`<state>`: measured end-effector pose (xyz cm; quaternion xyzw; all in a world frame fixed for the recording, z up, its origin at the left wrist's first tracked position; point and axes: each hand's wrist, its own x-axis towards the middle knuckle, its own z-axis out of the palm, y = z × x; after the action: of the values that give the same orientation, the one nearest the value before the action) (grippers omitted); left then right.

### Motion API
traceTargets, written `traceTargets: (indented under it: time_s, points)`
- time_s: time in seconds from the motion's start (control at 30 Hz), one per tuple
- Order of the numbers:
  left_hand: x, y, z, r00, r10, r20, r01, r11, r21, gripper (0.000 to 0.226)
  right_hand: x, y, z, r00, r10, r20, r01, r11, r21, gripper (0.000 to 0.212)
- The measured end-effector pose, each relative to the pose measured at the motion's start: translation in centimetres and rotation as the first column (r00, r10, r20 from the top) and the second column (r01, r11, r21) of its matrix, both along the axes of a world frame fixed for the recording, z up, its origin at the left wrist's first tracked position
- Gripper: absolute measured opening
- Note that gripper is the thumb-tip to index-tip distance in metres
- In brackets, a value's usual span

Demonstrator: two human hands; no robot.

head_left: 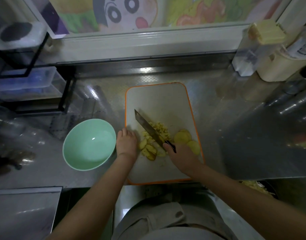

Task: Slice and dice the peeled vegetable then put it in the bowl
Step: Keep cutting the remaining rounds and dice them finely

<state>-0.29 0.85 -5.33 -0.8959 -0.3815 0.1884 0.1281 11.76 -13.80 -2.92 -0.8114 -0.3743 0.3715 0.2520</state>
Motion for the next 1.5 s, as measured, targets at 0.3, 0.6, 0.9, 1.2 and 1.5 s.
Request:
traceTargets:
  time_s: [0.3,0.6,0.9,1.2,1.5]
  points:
    - [0.3,-0.6,0.3,0.974,-0.059,0.217,0.074,0.995,-0.06,0.044,0.3,-0.8,0.7,1.0,-0.024,-0.02,0.025,0.999,0.034,0.048]
    - [-0.5,-1.3,-0.9,0.886,0.251,0.391,-0.083,0.914,-0.398,0.044,0.9,-1.0,0.4,0.998,-0.057,0.002,0.057,0.998,0.003,0.048]
    - [-0.7,-4.2,-1.6,0.9,0.208,0.383,-0.062,0.931,-0.36,0.07,0.6,-1.5,-0.5,1.0,-0.023,0.022,0.023,1.0,-0.018,0.047]
    - [-0.2,-4.7,-2.0,0.882,0.21,0.421,-0.046,0.929,-0.367,0.067,1.1,-0.9,-0.4,0.998,-0.016,0.053,0.018,1.0,-0.022,0.047]
    - [1.6,-4.5,-1.7,0.861,0.226,0.457,-0.077,0.944,-0.321,0.046,2.2,-1.2,-0.6,0.995,-0.051,0.081,0.052,0.999,-0.013,0.051]
